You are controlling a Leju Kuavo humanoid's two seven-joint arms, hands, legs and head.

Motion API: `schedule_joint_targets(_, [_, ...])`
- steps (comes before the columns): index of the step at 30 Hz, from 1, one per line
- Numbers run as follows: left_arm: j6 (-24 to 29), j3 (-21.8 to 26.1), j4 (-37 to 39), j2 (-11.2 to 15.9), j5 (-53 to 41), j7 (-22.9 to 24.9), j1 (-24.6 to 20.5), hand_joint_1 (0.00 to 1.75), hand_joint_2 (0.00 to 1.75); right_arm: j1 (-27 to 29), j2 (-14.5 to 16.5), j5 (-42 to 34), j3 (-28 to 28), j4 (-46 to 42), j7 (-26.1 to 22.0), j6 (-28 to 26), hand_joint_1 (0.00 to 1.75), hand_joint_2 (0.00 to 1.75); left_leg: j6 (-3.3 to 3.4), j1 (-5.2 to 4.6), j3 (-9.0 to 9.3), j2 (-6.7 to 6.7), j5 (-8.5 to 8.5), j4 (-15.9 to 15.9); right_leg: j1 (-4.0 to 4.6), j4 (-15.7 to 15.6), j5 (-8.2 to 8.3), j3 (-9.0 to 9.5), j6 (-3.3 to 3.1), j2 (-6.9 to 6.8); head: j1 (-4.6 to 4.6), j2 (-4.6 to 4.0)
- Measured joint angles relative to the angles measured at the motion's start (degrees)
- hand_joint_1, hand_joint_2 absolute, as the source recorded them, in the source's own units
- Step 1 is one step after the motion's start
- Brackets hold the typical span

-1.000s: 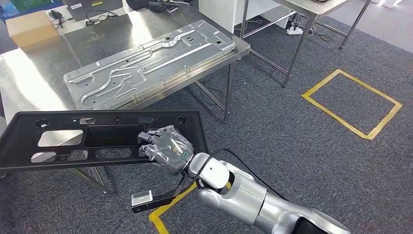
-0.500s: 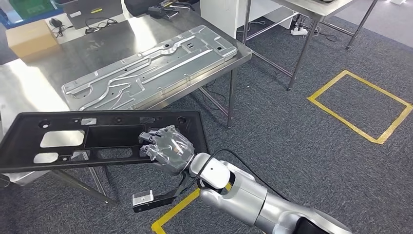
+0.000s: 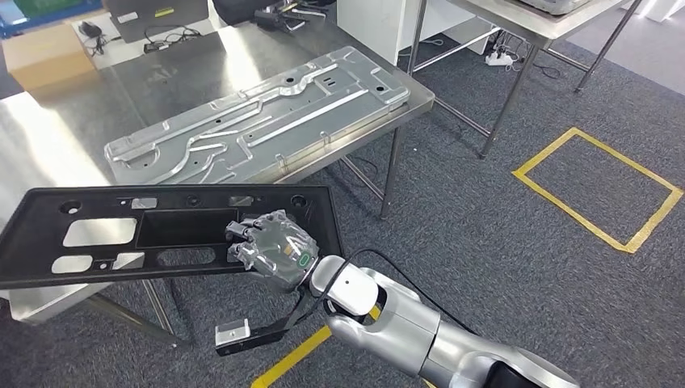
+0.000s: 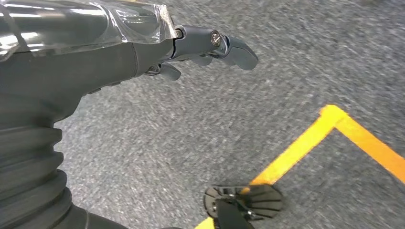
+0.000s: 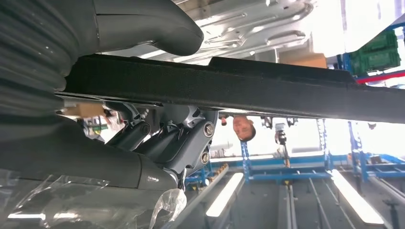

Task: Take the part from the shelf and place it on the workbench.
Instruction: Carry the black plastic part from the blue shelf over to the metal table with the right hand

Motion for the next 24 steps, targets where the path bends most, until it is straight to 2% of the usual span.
schedule_joint_targets(3, [-0.01, 0.25, 0.00, 0.00, -0.45, 0.38, -0.08, 0.00, 1.75, 0.08, -0.09, -0.10, 0.03, 0.00, -0.03, -0.04, 1.75, 1.75, 0.86, -0.50, 1.19, -0.05, -1.02, -0.01, 0.16, 10.77, -3.52, -7.09, 0.03, -0.01, 0.01, 0.00])
schedule_joint_targets(4, [-0.01, 0.44, 0.00, 0.00, -0.64, 0.62, -0.02, 0.00, 1.75, 0.18, -0.16, -0.19, 0.05, 0.01, -0.03, -0.05, 1.75, 1.75, 1.03, -0.69, 1.73, -0.11, -1.47, -0.01, 0.29, 12.60, -4.03, -8.89, -0.13, -0.01, 0.02, 0.00])
schedule_joint_targets(5, [-0.01, 0.63, 0.01, 0.00, -0.81, 0.81, 0.06, 0.00, 1.75, 0.28, -0.25, -0.29, 0.08, 0.01, -0.03, -0.07, 1.75, 1.75, 1.14, -0.89, 2.32, -0.22, -1.93, -0.01, 0.45, 12.81, -3.75, -9.89, -0.41, 0.00, 0.02, 0.00])
schedule_joint_targets(6, [-0.01, 0.79, 0.01, 0.00, -1.01, 0.97, 0.11, 0.00, 1.75, 0.34, -0.32, -0.39, 0.09, 0.02, -0.04, -0.08, 1.75, 1.75, 1.19, -1.07, 3.01, -0.35, -2.43, -0.02, 0.64, 10.40, -1.92, -9.60, -0.87, 0.00, 0.02, 0.00])
schedule_joint_targets(8, [-0.01, 0.91, 0.01, -0.08, -1.39, 1.03, 0.08, 0.00, 1.75, 0.33, -0.38, -0.51, 0.09, 0.02, -0.08, -0.11, 1.75, 1.75, 1.14, -1.39, 4.21, -0.55, -3.44, -0.01, 1.26, 1.96, 3.92, -7.08, -2.17, 0.05, 0.01, 0.00])
schedule_joint_targets(9, [-0.01, 0.94, 0.01, -0.15, -1.61, 1.09, 0.02, 0.00, 1.75, 0.29, -0.39, -0.51, 0.09, 0.03, -0.10, -0.14, 1.75, 1.75, 1.00, -1.52, 4.68, -0.63, -3.95, -0.08, 1.54, -1.83, 6.18, -5.77, -2.61, 0.13, 0.01, 0.00])
schedule_joint_targets(10, [-0.02, 0.96, 0.01, -0.23, -1.82, 1.17, -0.02, 0.00, 1.75, 0.27, -0.37, -0.52, 0.08, 0.03, -0.11, -0.19, 1.75, 1.75, 0.79, -1.59, 4.94, -0.67, -4.38, -0.19, 1.75, -4.05, 7.55, -4.99, -2.87, 0.21, 0.02, 0.00])
schedule_joint_targets(13, [-0.02, 1.01, 0.00, -0.29, -2.29, 1.38, -0.07, 0.00, 1.75, 0.26, -0.22, -0.50, 0.07, 0.02, -0.05, -0.26, 1.75, 1.75, 0.19, -1.67, 5.42, -0.68, -5.01, 0.26, 1.58, -5.29, 7.89, -4.00, -3.13, 0.27, 0.02, 0.00])
schedule_joint_targets(15, [-0.01, 1.07, 0.00, -0.26, -2.53, 1.23, -0.23, 0.00, 1.75, 0.16, -0.08, -0.45, 0.05, 0.01, 0.17, -0.23, 1.75, 1.75, -0.31, -1.59, 4.10, -0.53, -5.68, 3.48, 1.14, -5.50, 7.54, -3.22, -3.46, 0.22, 0.01, 0.00])
schedule_joint_targets(16, [0.00, 1.14, 0.00, -0.25, -2.66, 1.13, -0.28, 0.00, 1.75, 0.09, -0.01, -0.40, 0.04, 0.00, 0.32, -0.22, 1.75, 1.75, -0.72, -1.34, 2.14, -0.45, -6.73, 6.95, 0.92, -5.58, 7.31, -2.90, -3.54, 0.21, -0.01, 0.00])
schedule_joint_targets(18, [-0.01, 1.28, 0.00, -0.25, -2.88, 1.01, -0.23, 0.00, 1.75, 0.02, -0.01, -0.29, 0.04, 0.00, 0.64, -0.16, 1.75, 1.75, -1.56, -0.70, -2.58, -0.40, -9.85, 14.64, 0.69, -5.59, 6.72, -2.45, -3.53, 0.24, -0.01, 0.00])
schedule_joint_targets(19, [-0.01, 1.34, 0.00, -0.24, -2.99, 0.99, -0.12, 0.00, 1.75, 0.07, -0.02, -0.21, 0.04, 0.00, 0.77, -0.12, 1.75, 1.75, -1.96, -0.37, -4.62, -0.38, -11.20, 17.33, 0.58, -5.58, 6.36, -2.13, -3.41, 0.30, -0.02, 0.00])
schedule_joint_targets(20, [-0.01, 1.36, 0.01, -0.24, -3.08, 0.99, -0.02, 0.00, 1.75, 0.13, -0.04, -0.16, 0.05, 0.01, 0.86, -0.08, 1.75, 1.75, -2.30, -0.08, -5.61, -0.36, -11.33, 17.78, 0.45, -5.57, 5.99, -1.70, -3.24, 0.36, -0.02, 0.00])
schedule_joint_targets(21, [-0.01, 1.37, 0.01, -0.24, -3.18, 0.99, 0.06, 0.00, 1.75, 0.19, -0.05, -0.11, 0.05, 0.01, 0.92, -0.05, 1.75, 1.75, -2.66, 0.21, -5.75, -0.31, -10.22, 16.41, 0.31, -5.56, 5.59, -1.17, -3.04, 0.41, -0.02, 0.00])
schedule_joint_targets(22, [-0.01, 1.39, 0.01, -0.24, -3.31, 0.99, 0.07, 0.00, 1.75, 0.20, -0.04, -0.11, 0.05, 0.01, 0.98, -0.04, 1.75, 1.75, -2.95, 0.46, -4.79, -0.23, -7.68, 12.87, 0.17, -5.55, 5.18, -0.55, -2.81, 0.43, -0.02, 0.00])
schedule_joint_targets(23, [-0.01, 1.41, 0.01, -0.24, -3.50, 1.05, 0.06, 0.00, 1.75, 0.18, -0.03, -0.13, 0.06, 0.01, 1.04, -0.03, 1.75, 1.75, -3.19, 0.70, -3.32, -0.10, -4.40, 8.30, 0.06, -5.57, 4.75, 0.06, -2.54, 0.43, -0.02, 0.00])
schedule_joint_targets(24, [-0.01, 1.46, 0.01, -0.24, -3.72, 1.21, 0.02, 0.00, 1.75, 0.14, -0.02, -0.19, 0.06, 0.01, 1.11, -0.04, 1.75, 1.75, -3.21, 0.70, -2.00, 0.02, -2.25, 4.25, 0.02, -5.55, 4.36, 0.59, -2.21, 0.45, -0.02, 0.00])
